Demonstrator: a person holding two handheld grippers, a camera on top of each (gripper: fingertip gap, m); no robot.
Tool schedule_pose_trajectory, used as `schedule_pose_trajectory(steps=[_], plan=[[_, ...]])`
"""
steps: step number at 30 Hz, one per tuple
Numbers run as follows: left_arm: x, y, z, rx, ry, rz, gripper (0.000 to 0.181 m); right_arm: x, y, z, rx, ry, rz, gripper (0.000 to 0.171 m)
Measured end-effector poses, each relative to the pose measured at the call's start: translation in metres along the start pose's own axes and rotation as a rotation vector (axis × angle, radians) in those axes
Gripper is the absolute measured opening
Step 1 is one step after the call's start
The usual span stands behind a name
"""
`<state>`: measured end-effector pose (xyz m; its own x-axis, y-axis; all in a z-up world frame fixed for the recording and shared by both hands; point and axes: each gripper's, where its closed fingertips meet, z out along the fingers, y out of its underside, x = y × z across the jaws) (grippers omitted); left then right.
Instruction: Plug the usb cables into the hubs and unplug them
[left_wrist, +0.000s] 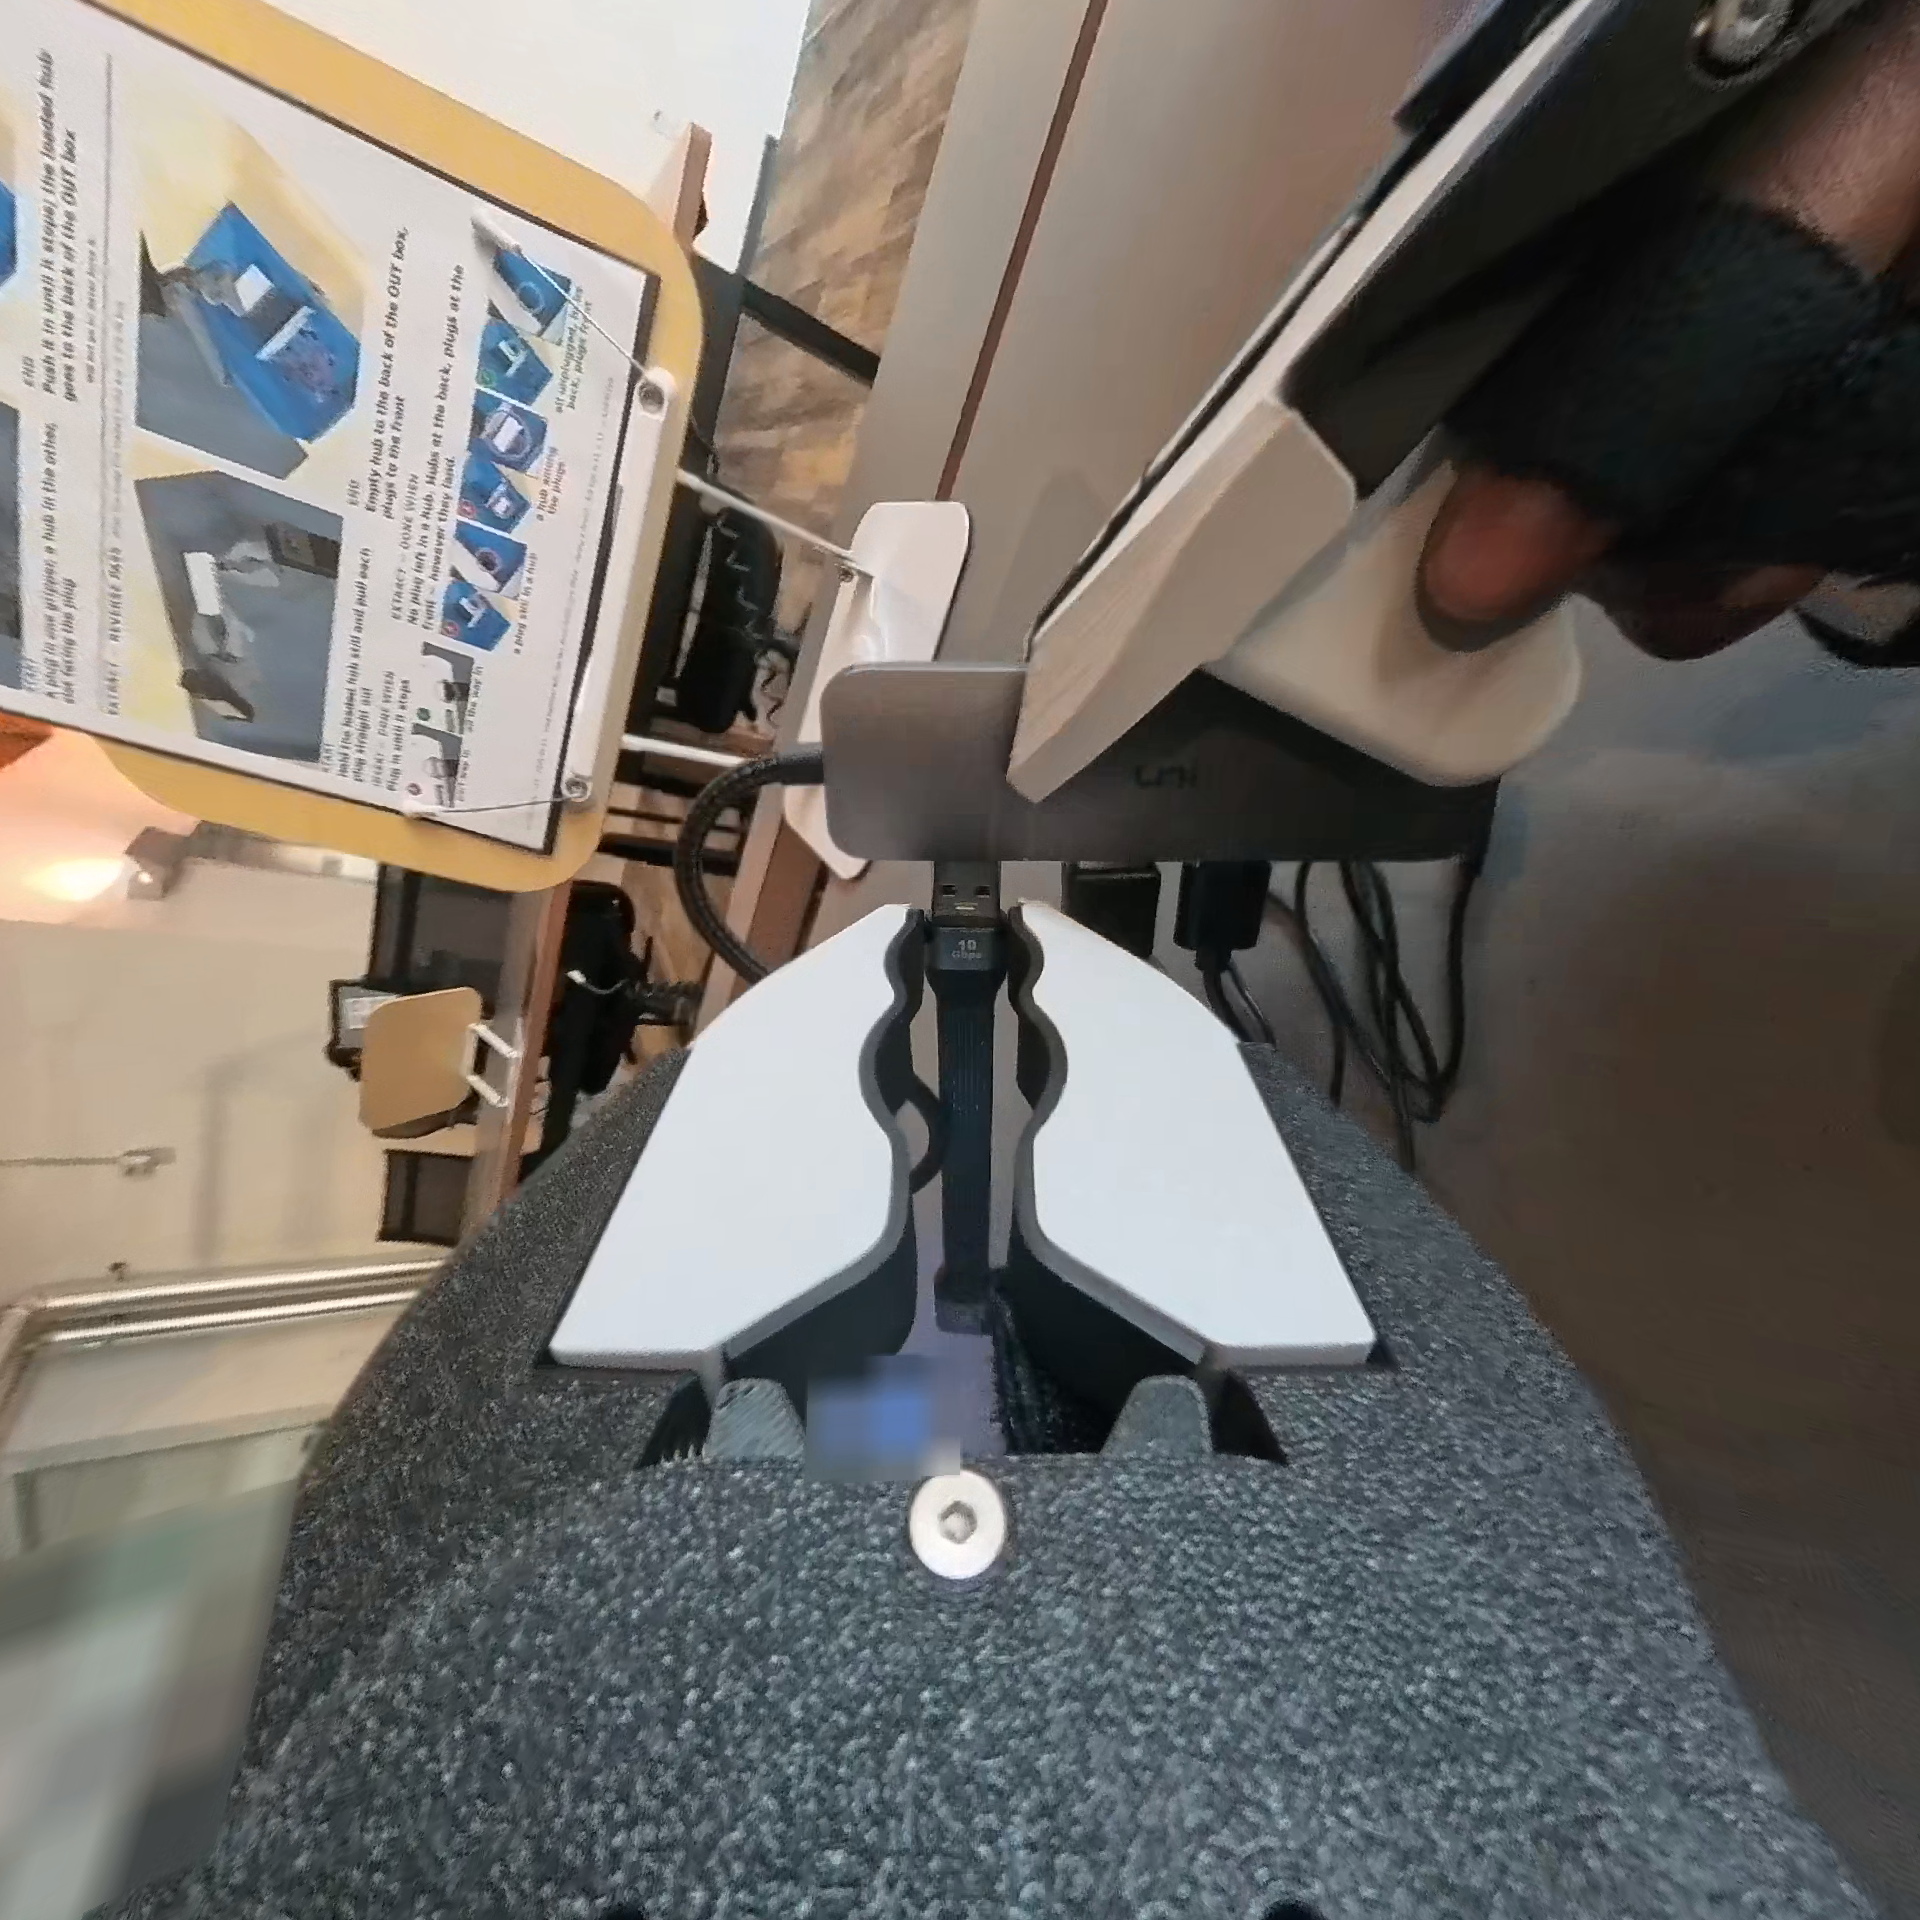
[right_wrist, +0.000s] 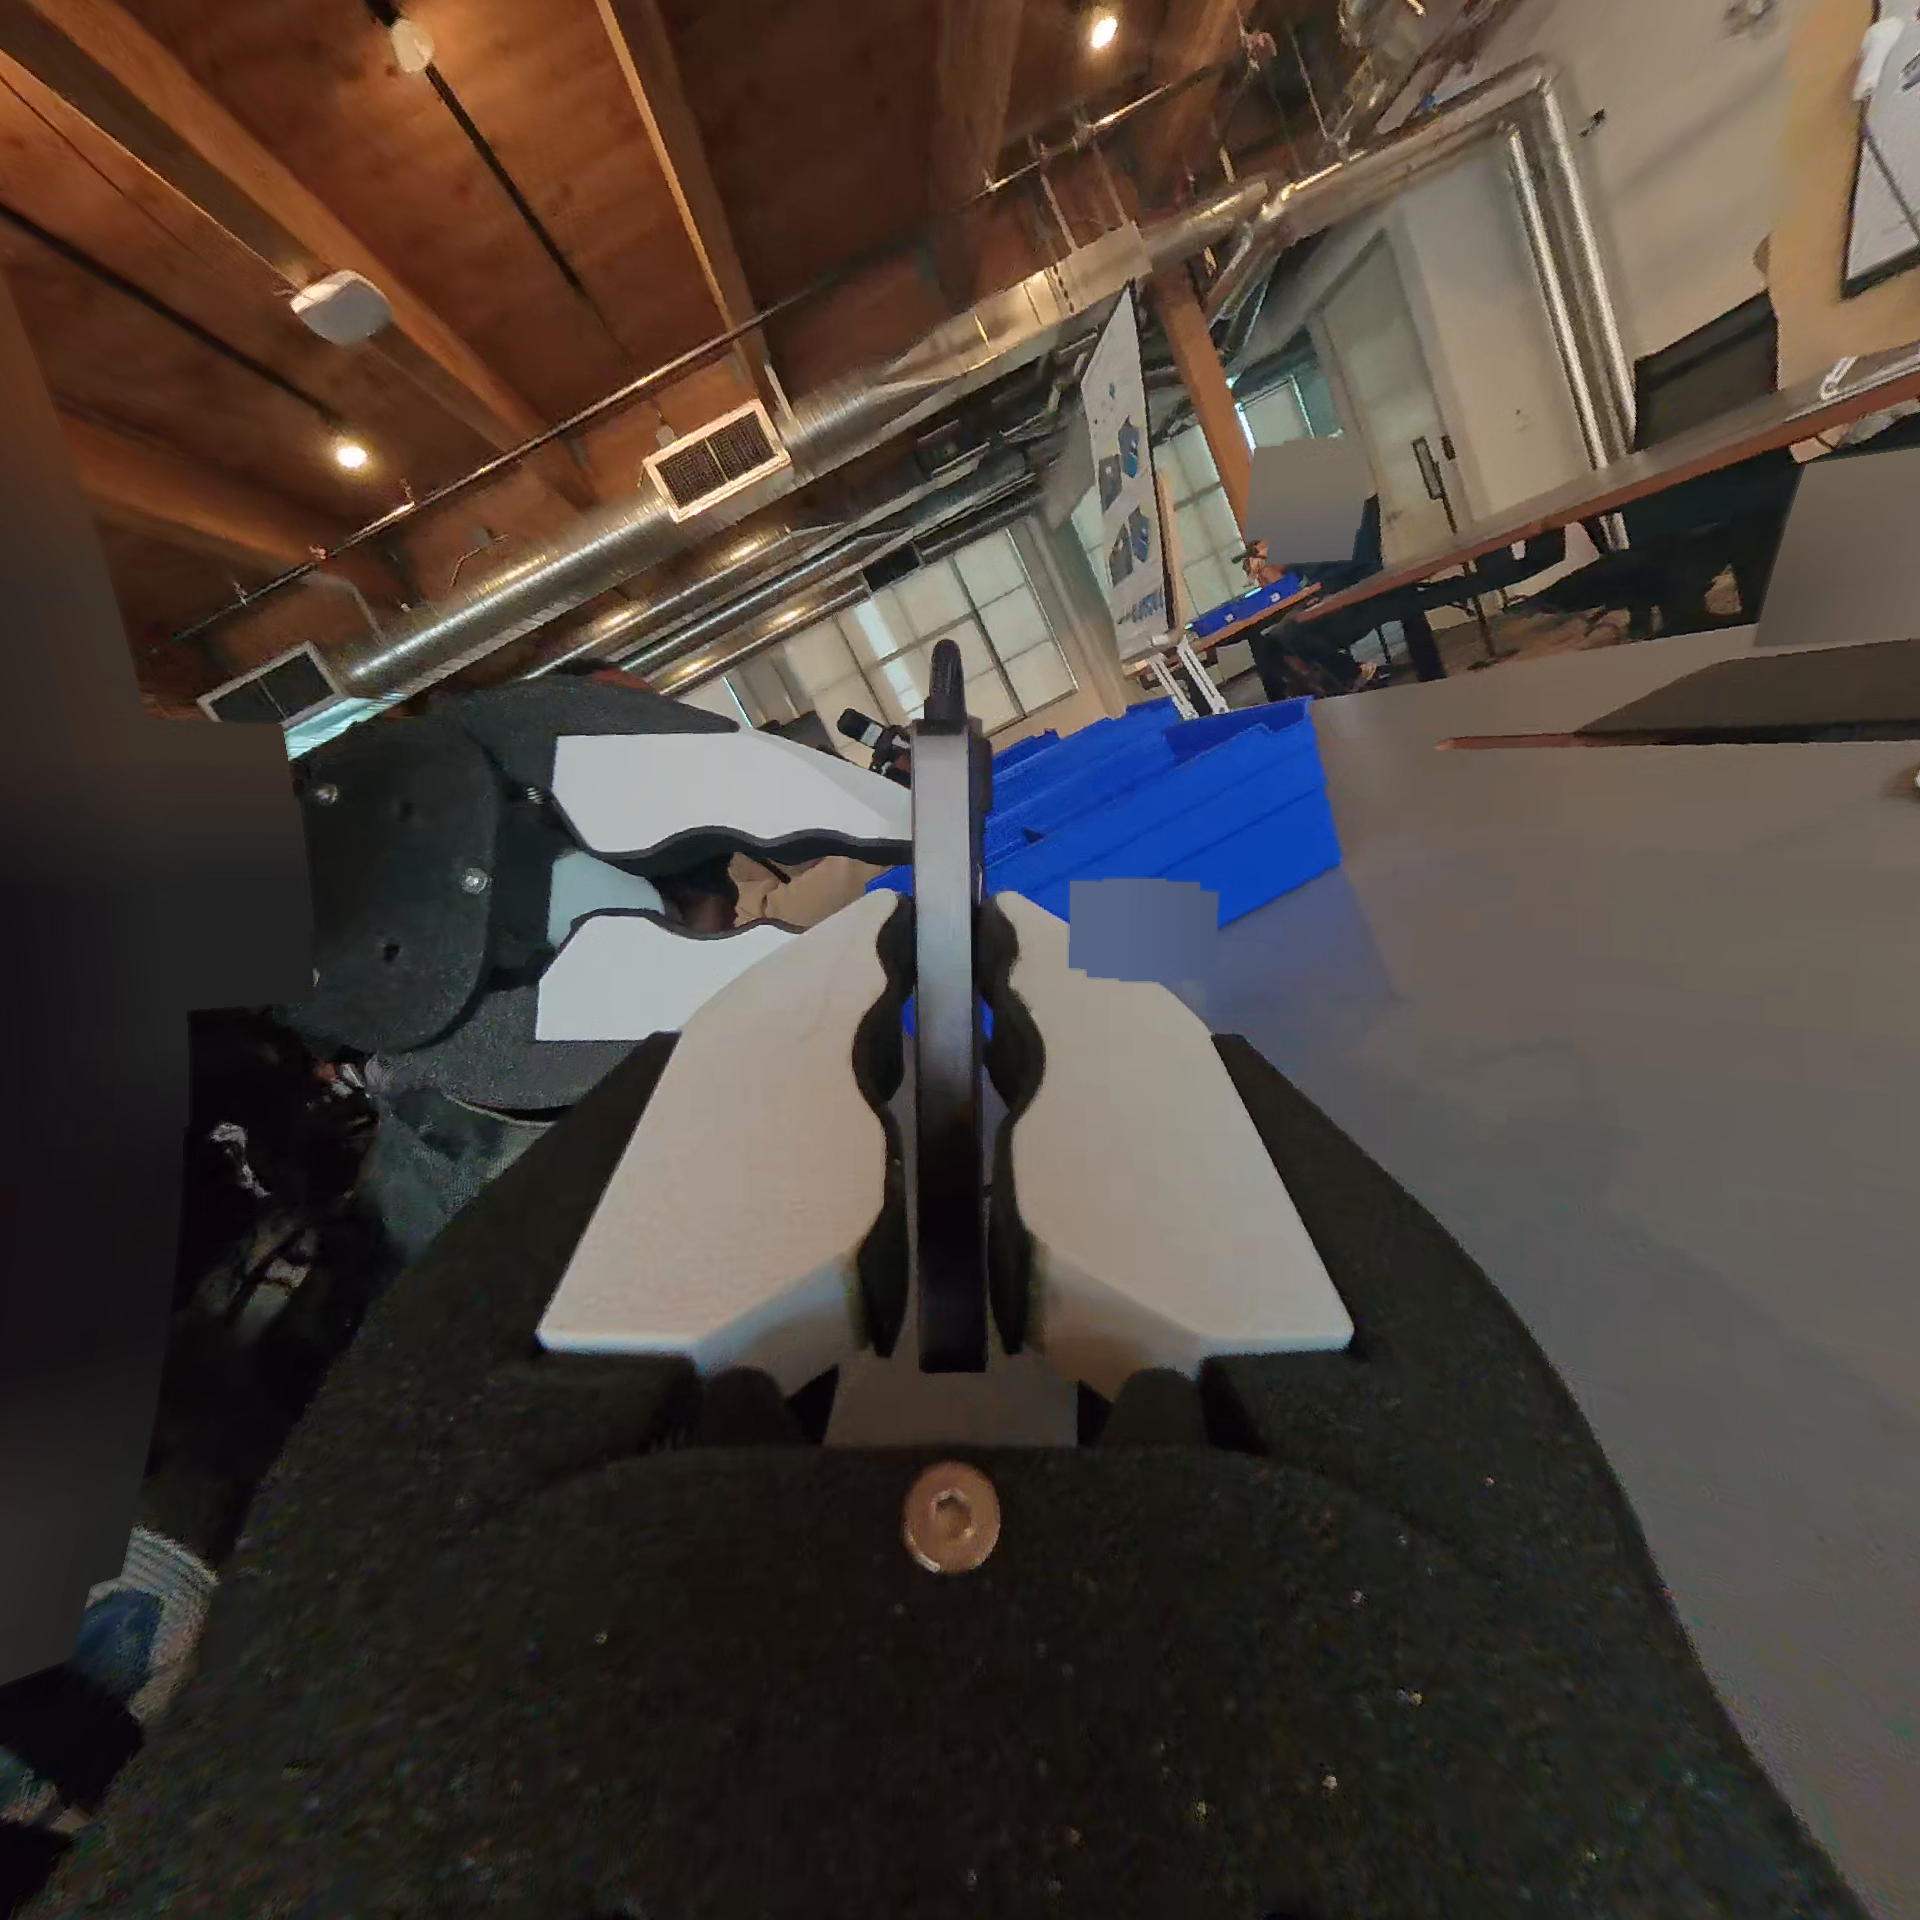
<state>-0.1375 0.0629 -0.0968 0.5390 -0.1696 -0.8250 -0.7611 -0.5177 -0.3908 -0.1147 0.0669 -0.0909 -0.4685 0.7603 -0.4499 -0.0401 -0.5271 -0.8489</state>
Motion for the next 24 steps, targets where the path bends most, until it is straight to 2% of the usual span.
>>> schedule_pose_trajectory(steps=[7,17,24], plan=[[-0.004,-0.013,-0.014,0.031,-0.002,-0.039,0.015,-0.012,-0.01,-0.005,0.116,-0.166,0.109,0.011],[-0.003,-0.013,-0.019,0.054,0.012,-0.042,0.015,-0.014,-0.012,-0.004,0.165,-0.216,0.185,0.01],[-0.003,-0.013,-0.018,0.033,-0.013,-0.019,0.015,-0.016,-0.013,-0.003,0.169,-0.209,0.163,0.011]])
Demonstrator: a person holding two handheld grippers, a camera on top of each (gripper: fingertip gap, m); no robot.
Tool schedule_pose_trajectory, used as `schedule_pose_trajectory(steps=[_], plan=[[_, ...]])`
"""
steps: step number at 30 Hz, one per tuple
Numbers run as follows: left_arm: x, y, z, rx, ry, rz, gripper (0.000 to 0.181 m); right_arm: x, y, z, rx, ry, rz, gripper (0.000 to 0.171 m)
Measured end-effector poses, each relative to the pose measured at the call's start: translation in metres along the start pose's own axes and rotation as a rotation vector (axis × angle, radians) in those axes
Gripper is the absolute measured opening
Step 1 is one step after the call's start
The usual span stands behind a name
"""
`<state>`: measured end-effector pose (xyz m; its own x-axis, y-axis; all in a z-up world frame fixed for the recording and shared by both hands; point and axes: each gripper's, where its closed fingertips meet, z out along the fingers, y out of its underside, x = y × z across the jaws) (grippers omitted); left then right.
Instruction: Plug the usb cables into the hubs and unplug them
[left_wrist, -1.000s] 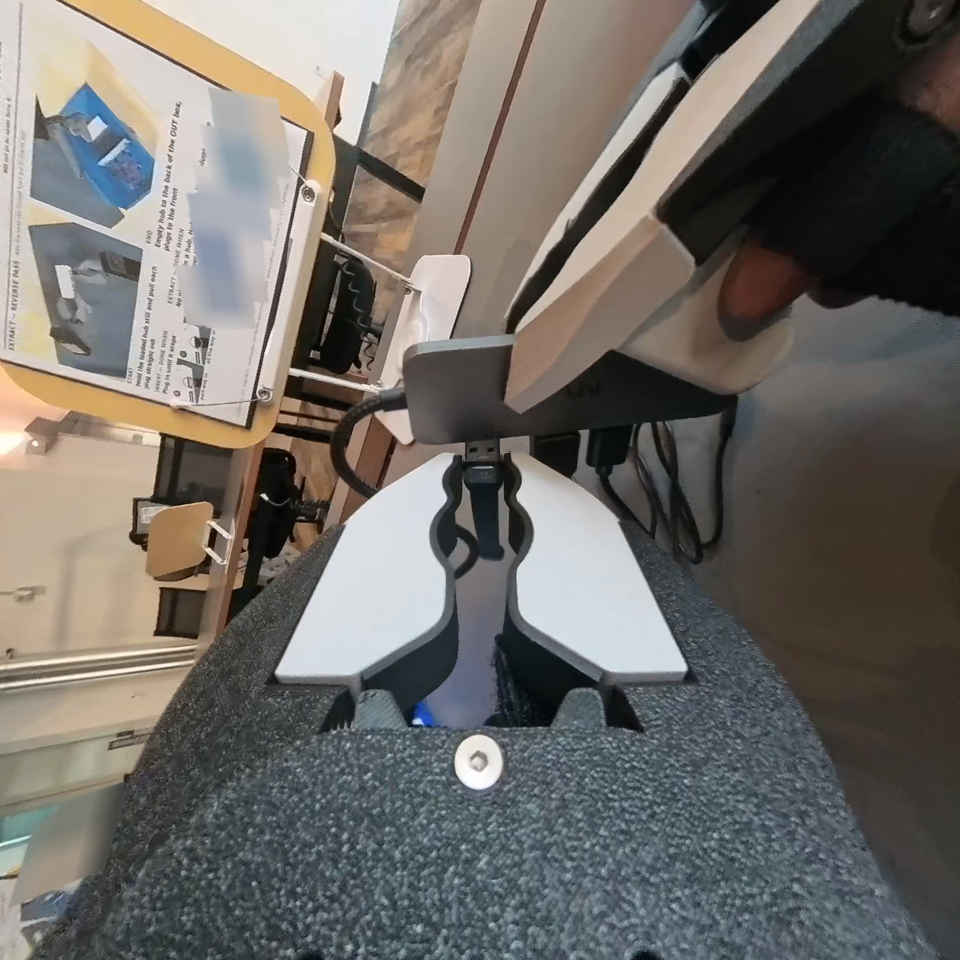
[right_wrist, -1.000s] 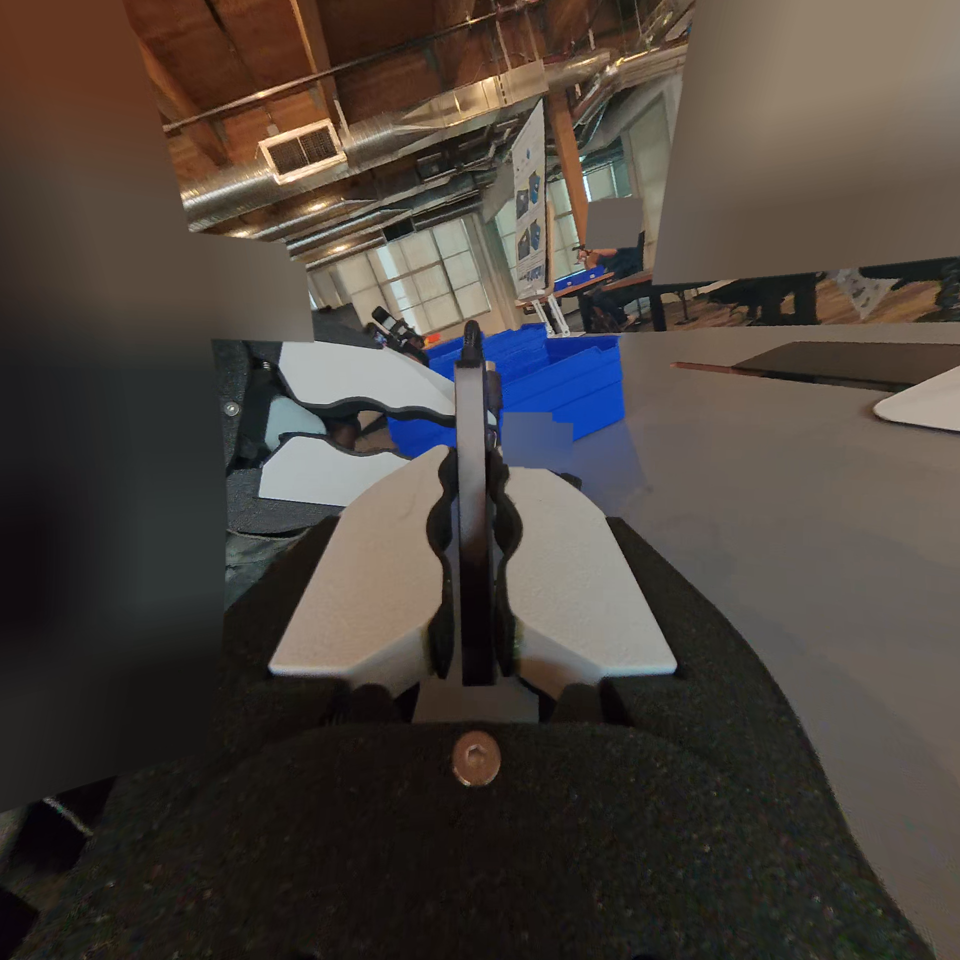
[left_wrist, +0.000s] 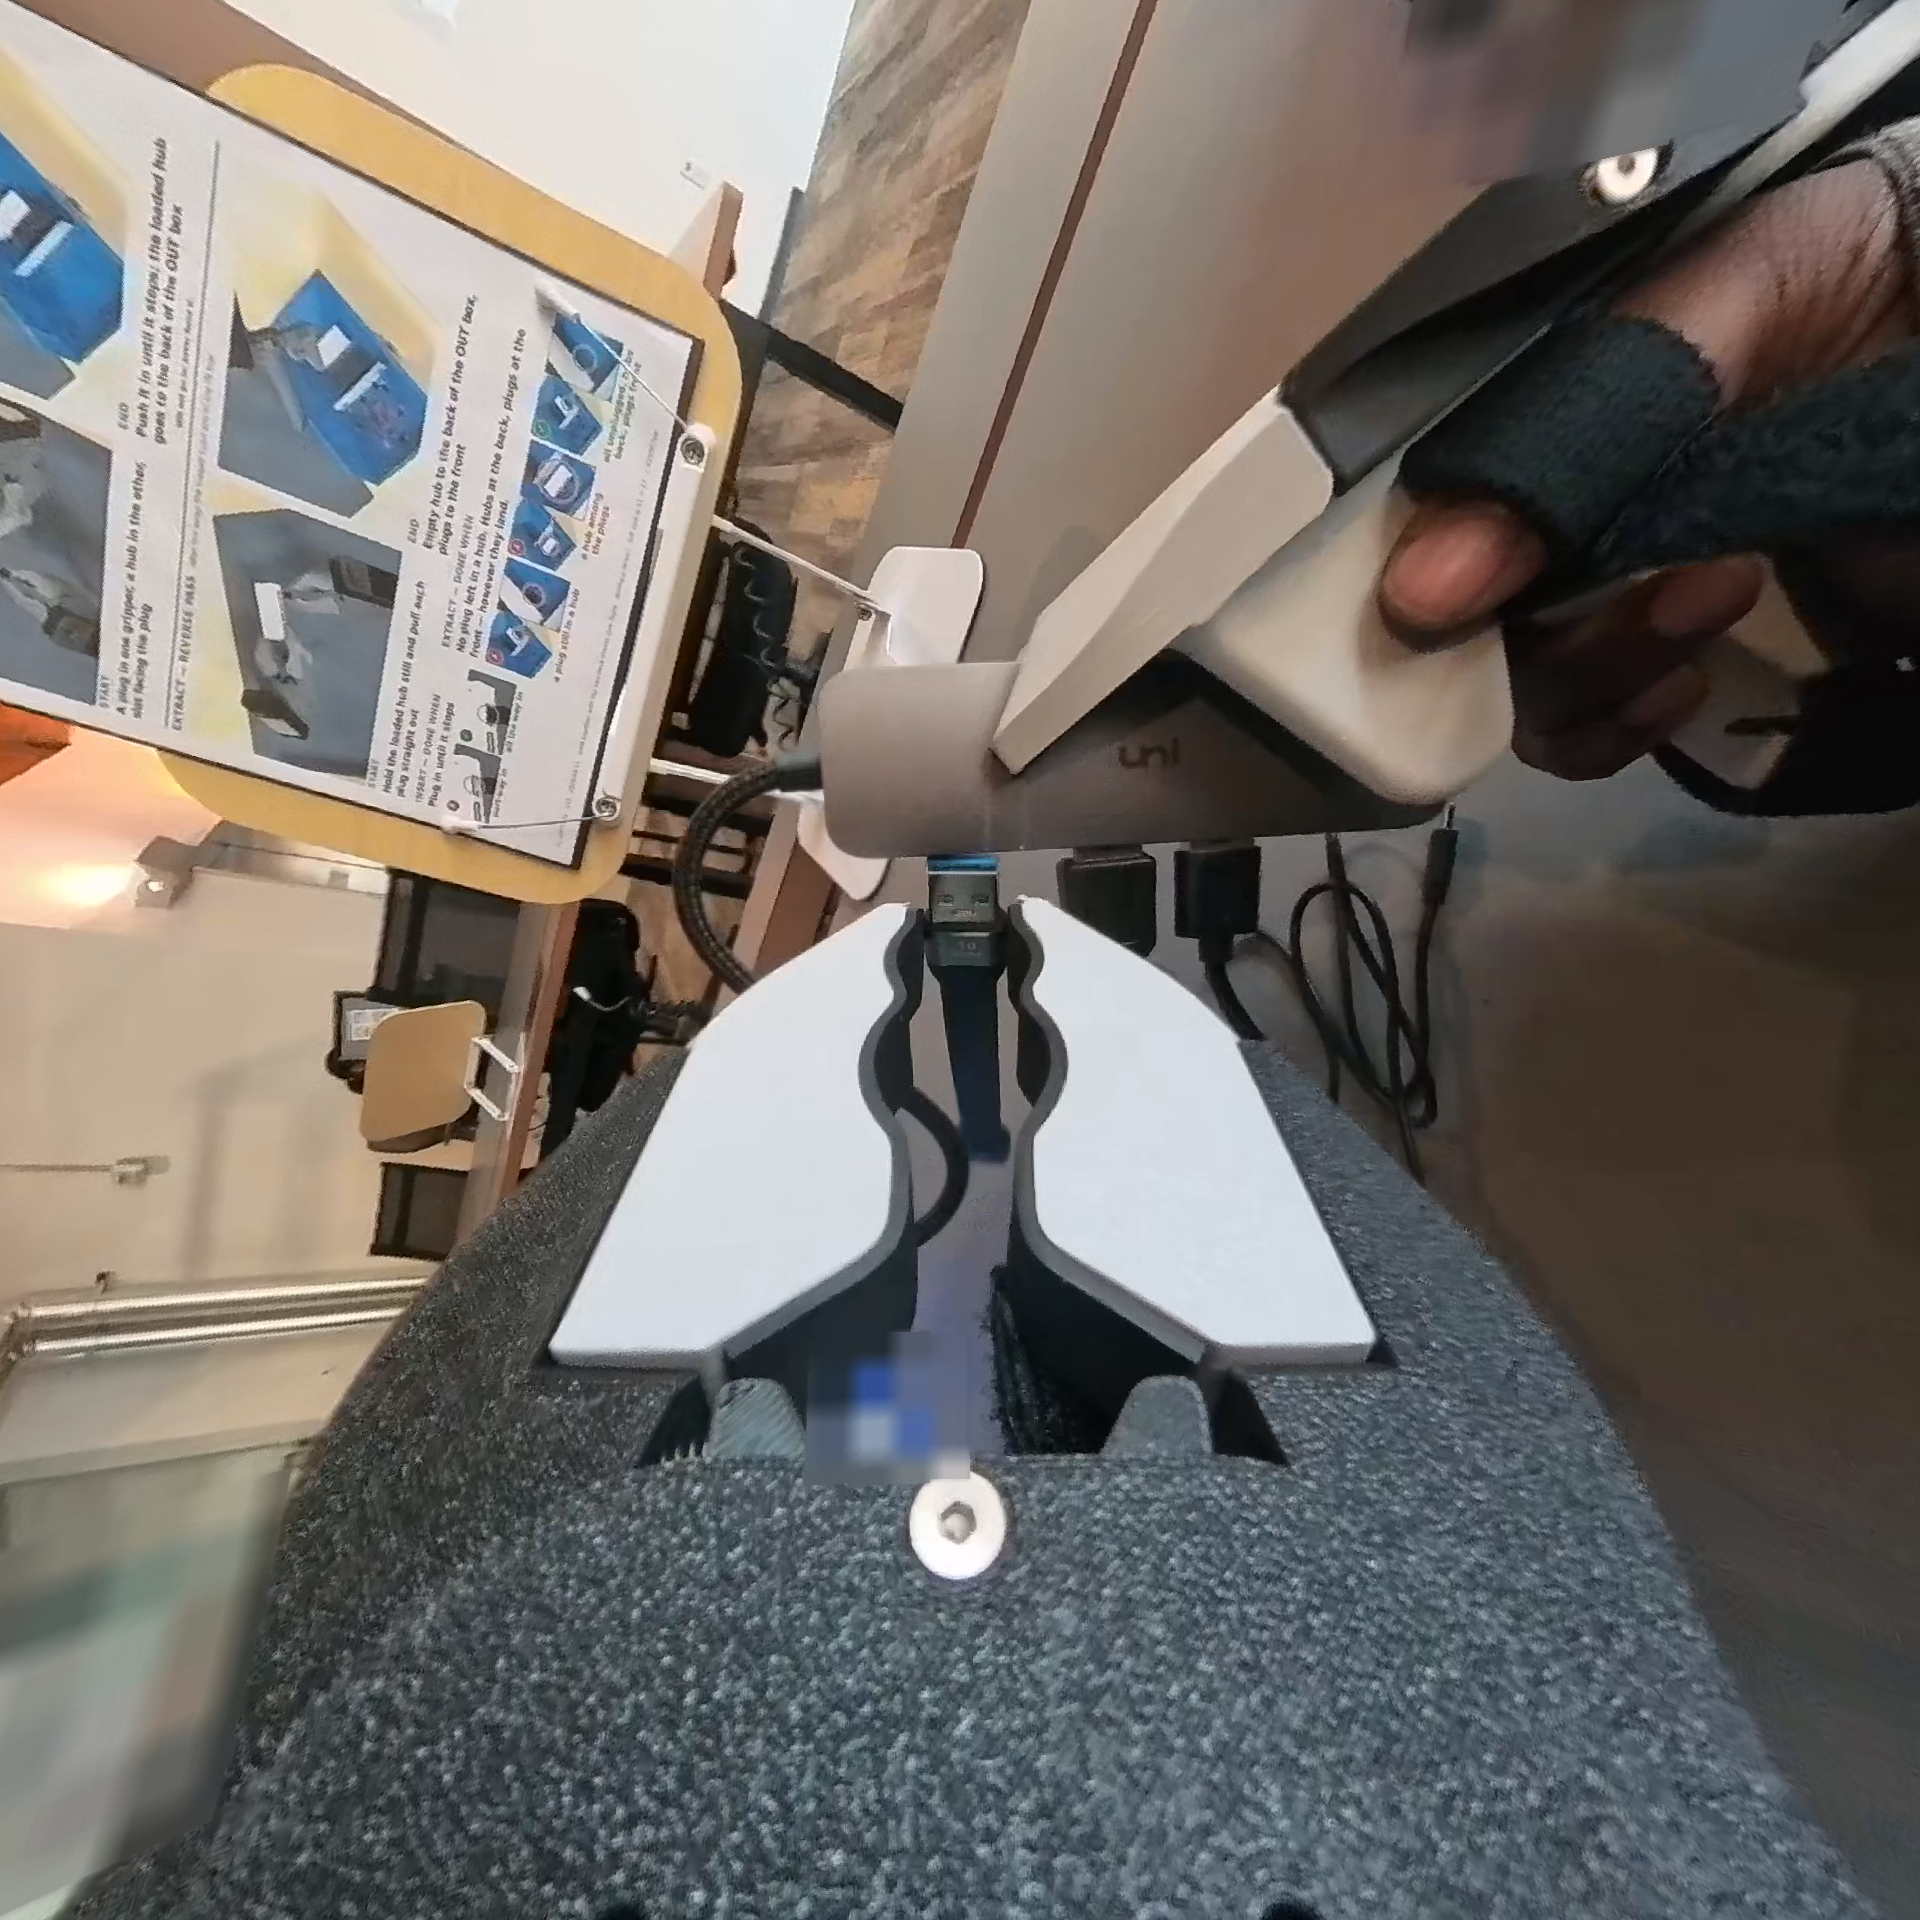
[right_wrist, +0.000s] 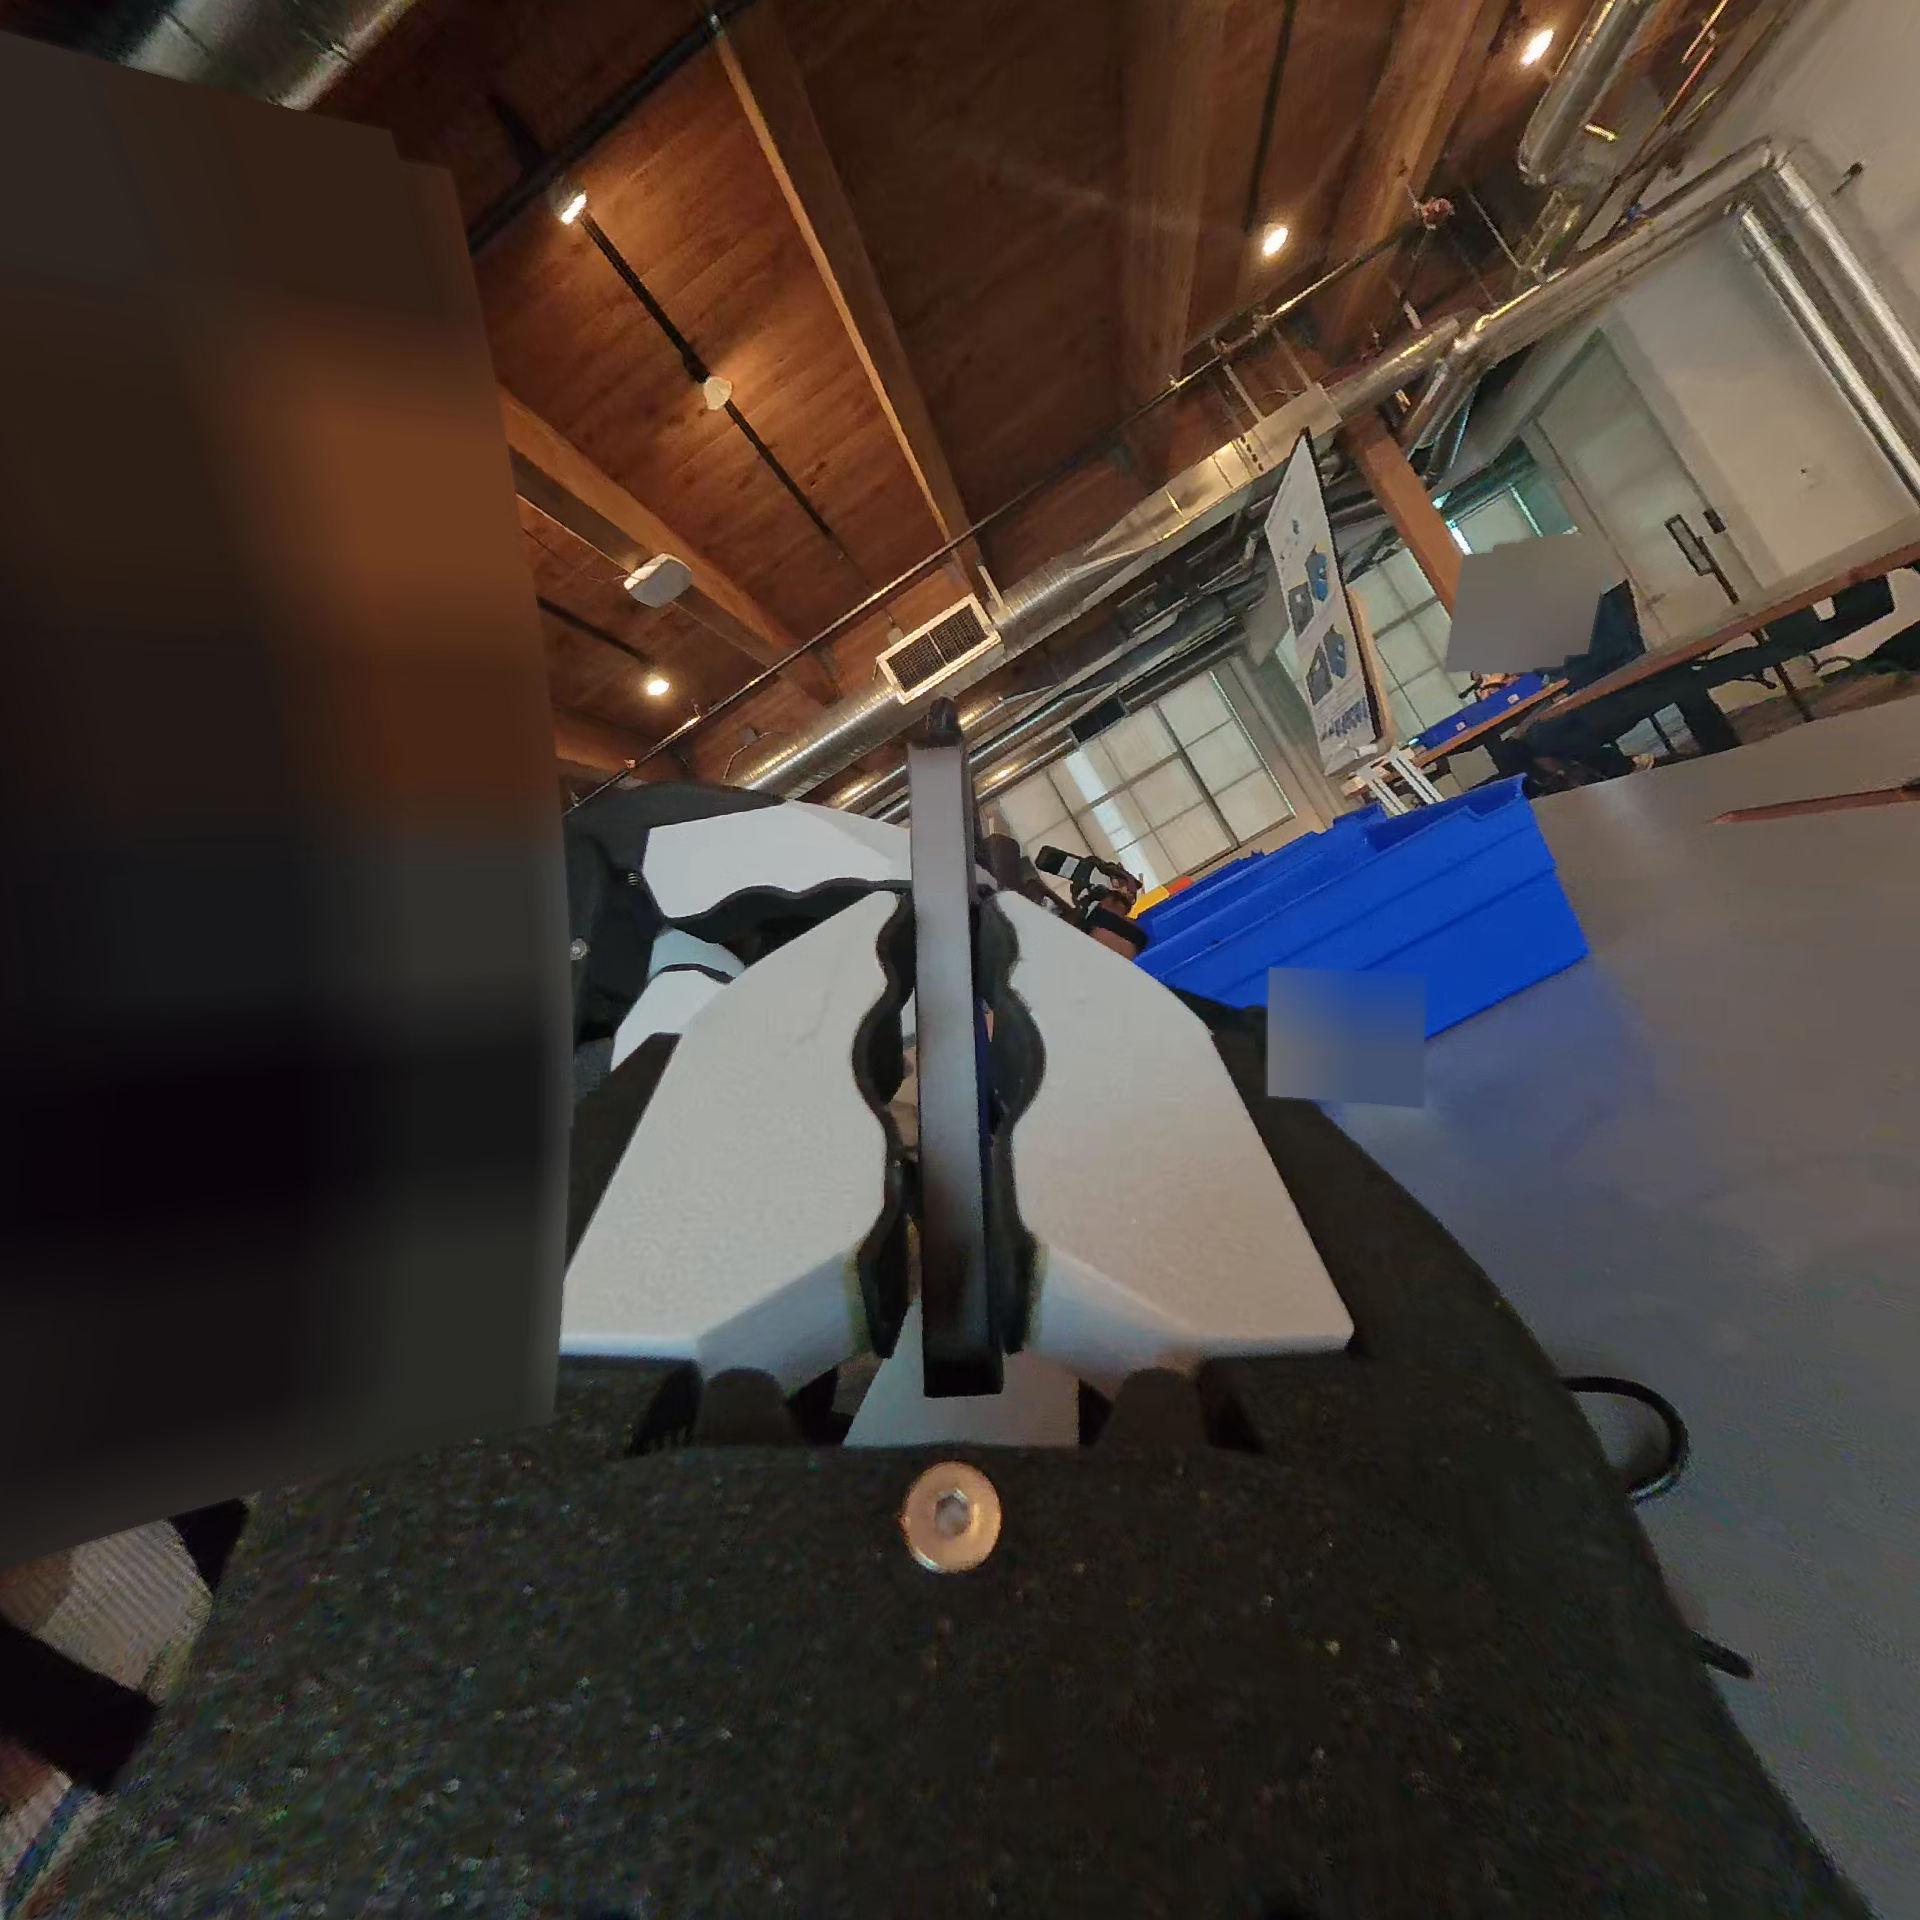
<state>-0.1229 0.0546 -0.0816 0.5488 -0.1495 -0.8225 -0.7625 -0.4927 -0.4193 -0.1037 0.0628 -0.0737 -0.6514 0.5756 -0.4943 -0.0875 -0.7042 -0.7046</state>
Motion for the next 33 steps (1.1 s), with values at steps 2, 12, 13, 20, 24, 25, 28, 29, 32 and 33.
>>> schedule_pose_trajectory(steps=[2,12,13,20,24,25,28,29,32,33], plan=[[-0.005,0.005,0.0,-0.029,-0.033,0.022,0.015,-0.004,-0.002,0.001,0.016,-0.023,0.018,0.01],[-0.003,0.001,-0.002,0.016,0.008,-0.017,0.015,-0.004,-0.003,0.002,-0.02,0.043,-0.098,0.01],[-0.002,0.003,0.0,0.009,0.015,-0.022,0.015,-0.003,-0.002,0.002,-0.035,0.064,-0.126,0.01],[0.004,0.013,0.005,-0.055,0.056,0.0,0.015,0.002,0.005,0.009,-0.123,0.226,-0.341,0.011],[0.0,0.013,0.005,-0.026,0.089,-0.079,0.015,0.001,0.002,0.014,-0.113,0.305,-0.445,0.01],[0.0,0.013,0.005,-0.017,0.102,-0.108,0.015,0.001,0.002,0.015,-0.115,0.331,-0.472,0.011],[0.0,0.015,0.009,-0.01,0.121,-0.188,0.014,0.003,0.005,0.018,-0.137,0.403,-0.582,0.01],[0.001,0.017,0.01,-0.01,0.118,-0.201,0.014,0.004,0.006,0.018,-0.141,0.419,-0.607,0.011],[0.003,0.015,0.012,0.031,0.11,-0.271,0.014,0.005,0.005,0.017,-0.133,0.434,-0.622,0.011],[0.003,0.014,0.012,0.041,0.104,-0.299,0.014,0.005,0.004,0.016,-0.125,0.439,-0.618,0.011]])
